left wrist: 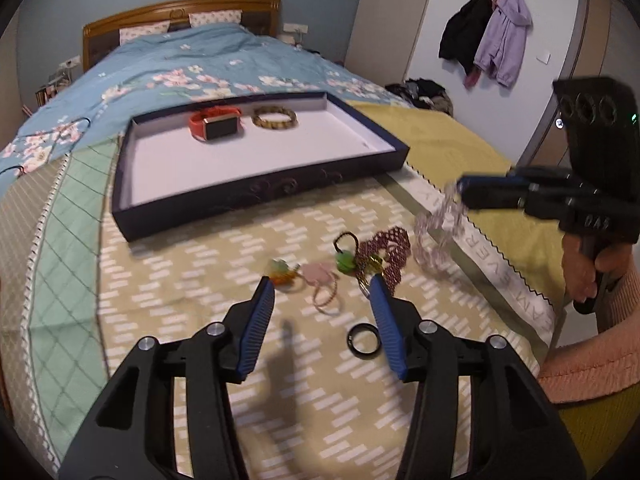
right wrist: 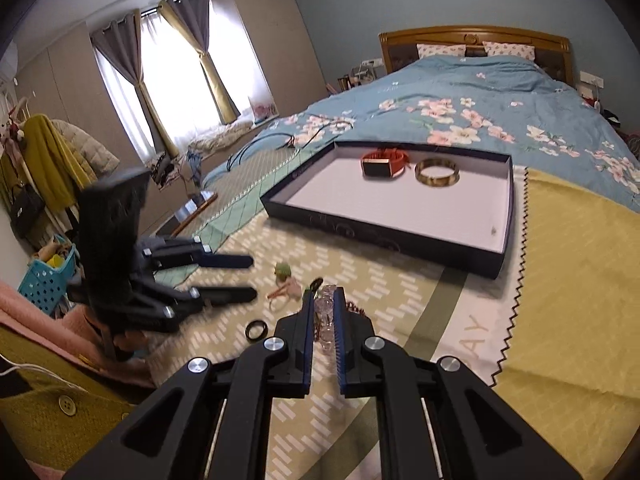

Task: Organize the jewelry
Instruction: 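Grasp the clear crystal bracelet with the right tool while the left tool grasps the pink ring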

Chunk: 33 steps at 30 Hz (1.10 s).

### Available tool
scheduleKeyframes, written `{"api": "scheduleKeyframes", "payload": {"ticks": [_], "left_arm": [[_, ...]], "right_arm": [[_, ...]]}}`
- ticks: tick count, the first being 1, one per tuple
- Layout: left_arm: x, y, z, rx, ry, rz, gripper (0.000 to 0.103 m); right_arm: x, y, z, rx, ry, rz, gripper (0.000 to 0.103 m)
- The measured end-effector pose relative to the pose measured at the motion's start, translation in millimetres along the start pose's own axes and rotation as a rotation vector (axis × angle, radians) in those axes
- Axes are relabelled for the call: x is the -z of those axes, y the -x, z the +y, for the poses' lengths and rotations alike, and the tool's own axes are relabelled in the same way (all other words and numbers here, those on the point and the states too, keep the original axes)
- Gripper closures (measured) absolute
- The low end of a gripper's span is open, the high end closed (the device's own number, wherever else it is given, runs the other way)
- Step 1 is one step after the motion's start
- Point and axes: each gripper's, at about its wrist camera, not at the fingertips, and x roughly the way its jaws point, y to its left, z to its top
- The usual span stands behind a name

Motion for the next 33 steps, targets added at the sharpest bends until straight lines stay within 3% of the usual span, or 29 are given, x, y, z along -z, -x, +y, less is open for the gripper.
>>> {"api": "scheduleKeyframes", "payload": {"ticks": [4,11,17,24,25,33], "left_arm": [[-2.1,-16.9,1.9,0.008,0.026,0.046,0.065],[-11.2,-33.5,4.7,-0.001,0.053,0.061,0.069],[-13.9,-39.6,5.3,-0.028,0.049,0.072,0.087],[-13.3,-35.6,6.1,-0.031,0.049,0.061,0.094],[-13.2,-34.7,6.4,-0.029,0.05,0.058,0.099],[-14.6,-21.8,8.0,-0.023,0.051,0.027,0.1]], "right_arm": [[-3.4,0.9,-1.7,0.012,-0.006,-0.019,0.095],[-5.1,-2.8,-8.5,0.016,-0.044,-0.039,0.095],[-7.7,-5.6,-10.0,0.017,-0.055,-0.048,0.095],[-12.4,-4.8,-7.7,0.015,-0.054,-0.063,0.095],[-13.2,-4.4,-7.8,0.015,-0.055,-0.066,0.095],[-22.8,-3.5,-7.3,0.011,-0.056,-0.096,0.095]]}}
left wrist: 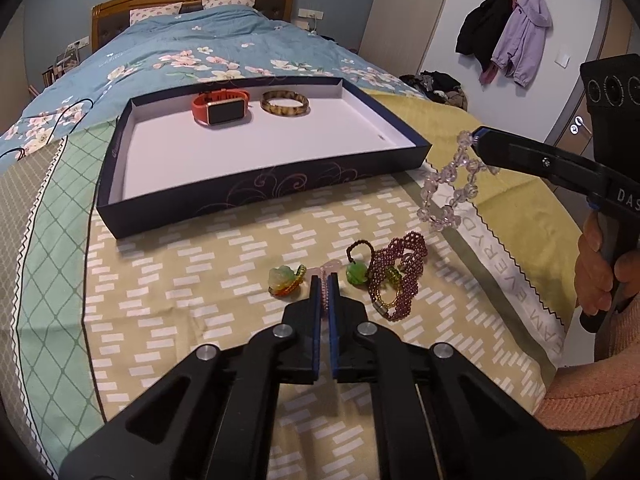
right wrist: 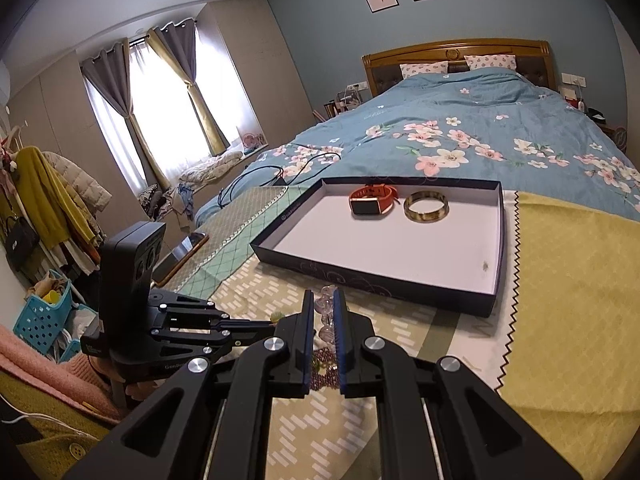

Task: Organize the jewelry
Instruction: 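Grasp the clear crystal bracelet with the right tool while the left tool grasps the pink ring, then carry the crystal bracelet and pink ring into the box and open both tools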

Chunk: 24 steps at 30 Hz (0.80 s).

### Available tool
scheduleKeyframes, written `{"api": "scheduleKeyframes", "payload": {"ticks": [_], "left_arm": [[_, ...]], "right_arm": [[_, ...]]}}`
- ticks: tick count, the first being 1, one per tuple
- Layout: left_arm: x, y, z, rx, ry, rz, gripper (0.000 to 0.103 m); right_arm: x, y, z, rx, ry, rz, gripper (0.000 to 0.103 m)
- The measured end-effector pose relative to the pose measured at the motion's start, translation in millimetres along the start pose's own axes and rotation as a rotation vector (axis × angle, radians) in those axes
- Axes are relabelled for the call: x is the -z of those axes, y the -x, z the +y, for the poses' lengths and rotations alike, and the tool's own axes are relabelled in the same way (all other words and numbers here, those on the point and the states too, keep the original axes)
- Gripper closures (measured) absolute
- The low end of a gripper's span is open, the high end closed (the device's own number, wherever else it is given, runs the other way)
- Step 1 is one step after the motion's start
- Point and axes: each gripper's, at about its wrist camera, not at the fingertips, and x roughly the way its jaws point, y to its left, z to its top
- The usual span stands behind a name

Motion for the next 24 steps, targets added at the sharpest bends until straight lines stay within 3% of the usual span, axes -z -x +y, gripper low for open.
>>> {"api": "scheduleKeyframes", "payload": {"ticks": [11,24], "left_arm": [[-16.9,29.9,0.7,0.02,-0.01,-0.077,0.1],[-47.5,39.8,7.5,-0.015,-0.04,-0.124,0.1]], "right_arm": [[-15.8,-4.4,-1.4,0.001,-0.006,-0.034,0.095],[-42.6,-10.9,-4.6,0.018,0.02,-0.066,0.095]]}}
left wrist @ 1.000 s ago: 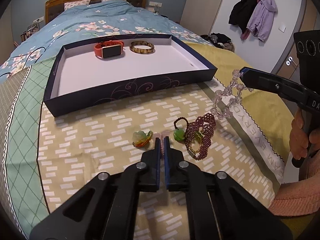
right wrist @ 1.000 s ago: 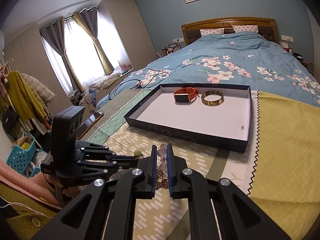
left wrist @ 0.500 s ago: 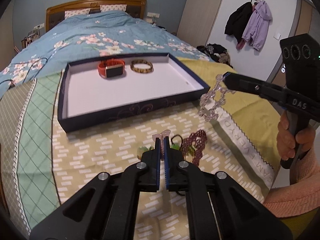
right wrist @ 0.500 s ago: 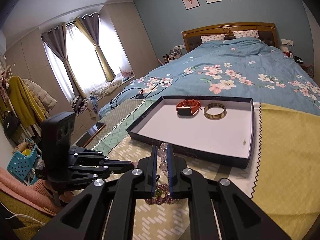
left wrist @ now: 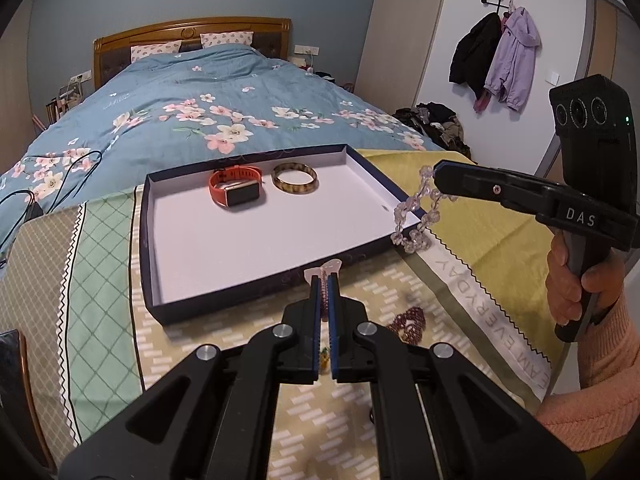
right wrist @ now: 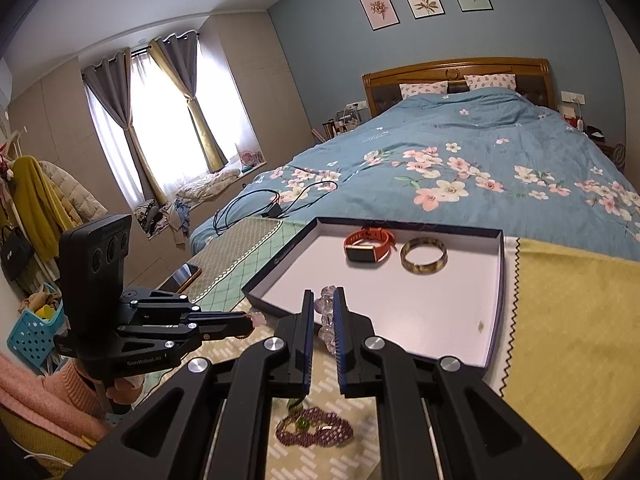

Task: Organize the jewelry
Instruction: 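Carry the crystal bracelet and pink ring into the box and open both tools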

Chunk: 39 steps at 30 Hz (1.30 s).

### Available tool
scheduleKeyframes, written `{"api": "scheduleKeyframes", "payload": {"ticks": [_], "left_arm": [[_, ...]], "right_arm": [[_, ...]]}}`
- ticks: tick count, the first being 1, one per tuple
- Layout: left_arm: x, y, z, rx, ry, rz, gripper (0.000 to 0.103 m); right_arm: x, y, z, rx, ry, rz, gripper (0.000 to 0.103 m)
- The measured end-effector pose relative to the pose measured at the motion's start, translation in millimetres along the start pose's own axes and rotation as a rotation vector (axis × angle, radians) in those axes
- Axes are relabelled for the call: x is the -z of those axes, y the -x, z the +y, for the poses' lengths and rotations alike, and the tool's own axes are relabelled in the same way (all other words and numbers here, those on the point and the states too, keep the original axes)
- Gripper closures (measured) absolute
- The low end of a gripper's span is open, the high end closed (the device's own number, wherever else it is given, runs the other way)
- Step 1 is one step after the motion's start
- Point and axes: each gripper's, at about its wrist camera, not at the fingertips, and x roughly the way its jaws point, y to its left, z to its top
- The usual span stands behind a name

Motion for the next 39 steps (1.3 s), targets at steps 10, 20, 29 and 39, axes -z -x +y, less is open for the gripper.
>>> {"api": "scheduleKeyframes", "payload": {"ticks": [10,20,29,39], "left_arm": [[-13.5,-13.1,13.0,-0.023,0.012,0.003,0.1],[-32.8,-31.2,25.2,-0.052,-0.002,0.007,0.1],[-47.2,-49.7,34.2,-0.068,-0.004,0.013,0.1],[-59.1,-75.5,44.3,-0.08,0.005,0.041,0.1]], "right_arm": [[-15.9,-19.7,-11.5,0.017,-0.003,0.005,0.095],[-33.4,-45.5,-23.2,0.028,-0.01,0.013,0.095],[-43.9,-70.0,-35.2,0.039,-0.036,0.029,0.095],[-47.7,-94.8,-46.5,0.043,-0.067,0.055,0.095]]}}
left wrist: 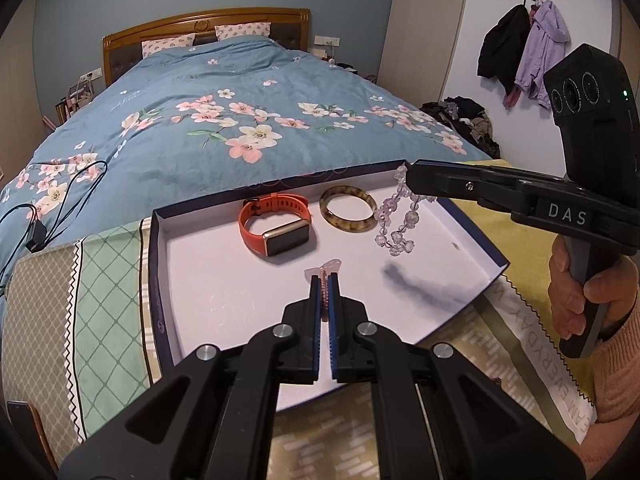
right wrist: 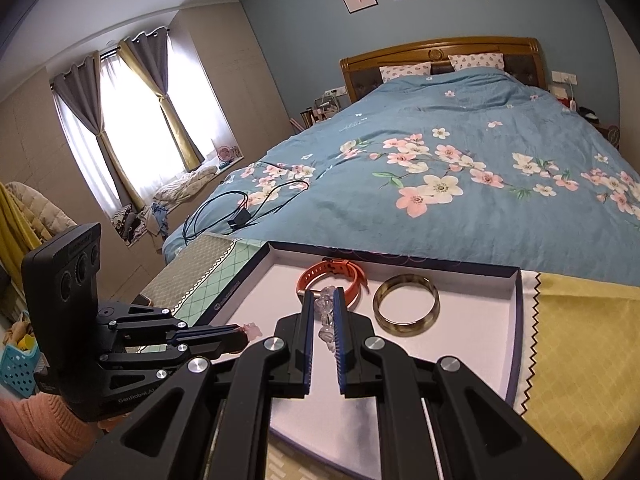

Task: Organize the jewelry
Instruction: 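Carry the crystal bracelet and pink ring into the box and open both tools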

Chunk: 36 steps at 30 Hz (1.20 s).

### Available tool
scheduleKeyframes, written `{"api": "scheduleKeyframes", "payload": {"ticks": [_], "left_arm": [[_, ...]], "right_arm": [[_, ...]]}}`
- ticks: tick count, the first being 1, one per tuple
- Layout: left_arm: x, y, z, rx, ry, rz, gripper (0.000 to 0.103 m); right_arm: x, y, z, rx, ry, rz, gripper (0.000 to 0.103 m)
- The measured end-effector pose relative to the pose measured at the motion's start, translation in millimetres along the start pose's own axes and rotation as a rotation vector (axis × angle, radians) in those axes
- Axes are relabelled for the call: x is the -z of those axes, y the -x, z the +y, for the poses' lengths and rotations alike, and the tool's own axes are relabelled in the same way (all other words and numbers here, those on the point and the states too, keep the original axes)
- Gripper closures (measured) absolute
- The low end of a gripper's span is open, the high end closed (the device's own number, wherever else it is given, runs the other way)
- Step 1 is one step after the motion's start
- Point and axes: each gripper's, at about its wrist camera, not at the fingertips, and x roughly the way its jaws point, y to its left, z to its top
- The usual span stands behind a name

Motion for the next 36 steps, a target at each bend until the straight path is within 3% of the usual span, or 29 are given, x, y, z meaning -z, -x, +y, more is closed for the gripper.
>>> {"api": "scheduleKeyframes", "payload": {"ticks": [14,36], "left_arm": [[-8.1,-32.0,11.6,-0.02,0.028,0.043,0.1],[-9.4,-75.4,27.2,-0.024,0.072,0.107,0.1]], "right_arm": [[-2.2,-22.6,-13.4,-0.015,-0.045,0.025,0.095],[16.9,-46.6,-42.8,0.069,-0.052,0.13,0.095]]}}
